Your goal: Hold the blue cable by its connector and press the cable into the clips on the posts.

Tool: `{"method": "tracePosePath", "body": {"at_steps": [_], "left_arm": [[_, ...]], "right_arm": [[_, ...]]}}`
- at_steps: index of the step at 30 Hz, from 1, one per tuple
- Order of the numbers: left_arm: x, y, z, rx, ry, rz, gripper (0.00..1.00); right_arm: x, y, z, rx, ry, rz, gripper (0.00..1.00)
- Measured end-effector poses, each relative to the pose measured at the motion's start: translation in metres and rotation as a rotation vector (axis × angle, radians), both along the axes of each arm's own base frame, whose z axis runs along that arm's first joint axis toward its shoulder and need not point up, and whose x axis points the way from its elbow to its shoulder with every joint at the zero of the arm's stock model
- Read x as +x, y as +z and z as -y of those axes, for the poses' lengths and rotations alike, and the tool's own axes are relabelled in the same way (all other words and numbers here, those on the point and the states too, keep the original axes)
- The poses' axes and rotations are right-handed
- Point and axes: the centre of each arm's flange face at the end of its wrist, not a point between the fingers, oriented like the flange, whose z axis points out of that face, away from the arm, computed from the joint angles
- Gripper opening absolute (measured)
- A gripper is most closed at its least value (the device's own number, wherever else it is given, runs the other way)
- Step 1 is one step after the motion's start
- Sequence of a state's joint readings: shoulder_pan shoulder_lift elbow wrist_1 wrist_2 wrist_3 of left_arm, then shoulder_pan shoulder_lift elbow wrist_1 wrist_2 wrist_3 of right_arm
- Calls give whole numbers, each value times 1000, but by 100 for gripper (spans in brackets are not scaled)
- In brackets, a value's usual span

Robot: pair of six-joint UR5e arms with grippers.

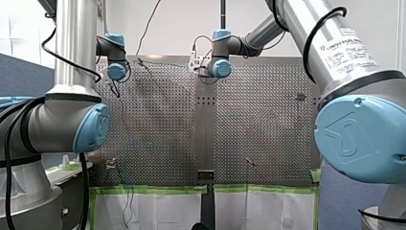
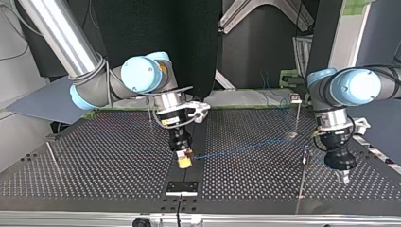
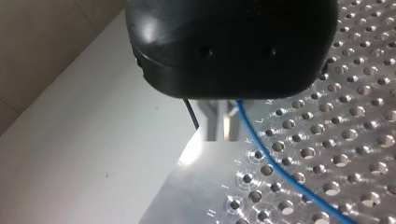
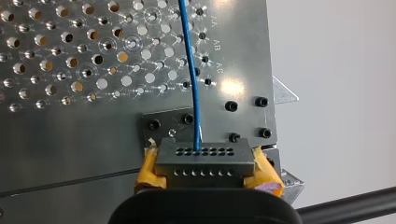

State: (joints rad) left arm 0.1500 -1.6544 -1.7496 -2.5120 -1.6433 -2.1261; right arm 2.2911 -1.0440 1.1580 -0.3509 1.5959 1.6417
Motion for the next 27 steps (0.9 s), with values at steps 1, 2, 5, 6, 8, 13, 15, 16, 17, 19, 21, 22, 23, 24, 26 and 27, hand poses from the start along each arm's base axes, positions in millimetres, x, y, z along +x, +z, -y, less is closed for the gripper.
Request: {"method": "tracePosePath", "body": {"at_steps": [1, 2, 5, 6, 8, 13, 15, 16, 17, 19, 21, 22, 23, 24, 26, 27], "left_arm": [[0, 0, 0, 0, 4, -4, 69], [-1, -1, -1, -1, 12, -11, 73], [-3, -4, -1, -2, 33, -35, 78], [-4, -5, -1, -1, 41, -43, 80], [-5, -8, -2, 2, 61, -64, 80], [-9, -13, -1, 5, 72, -109, 98], [-11, -14, 0, 9, 66, -126, 98], [-12, -14, 1, 11, 64, -131, 98], [-14, -12, 2, 14, 61, -136, 98], [-18, -9, 4, 19, 58, -143, 98], [-24, -5, 6, 24, 56, -151, 98], [-27, -4, 7, 25, 55, -155, 98], [-31, -2, 8, 27, 53, -161, 98], [-34, -2, 8, 28, 51, -166, 98], [-42, 0, 10, 34, 42, -179, 98], [-45, -1, 11, 38, 38, -185, 98]], "right_arm": [[0, 0, 0, 0, 0, 0, 0], [0, 0, 0, 0, 0, 0, 0], [0, 0, 0, 1, 0, -1, 0], [0, 0, 0, 1, 1, 0, 0], [0, 0, -1, 1, 1, -1, 0], [1, 0, -2, 1, 3, -1, 0], [1, 0, -2, 1, 4, -1, 0], [2, 0, -2, 1, 4, -1, 0], [2, 0, -2, 1, 4, -1, 0], [2, 0, -2, 1, 4, -1, 0], [2, 0, -3, 1, 5, -1, 0], [2, 0, -3, 1, 5, -1, 0], [2, 0, -3, 1, 5, -1, 0], [2, 0, -3, 1, 5, -1, 0], [3, 0, -4, 1, 6, -2, 0], [3, 0, -4, 1, 7, -2, 0]]}}
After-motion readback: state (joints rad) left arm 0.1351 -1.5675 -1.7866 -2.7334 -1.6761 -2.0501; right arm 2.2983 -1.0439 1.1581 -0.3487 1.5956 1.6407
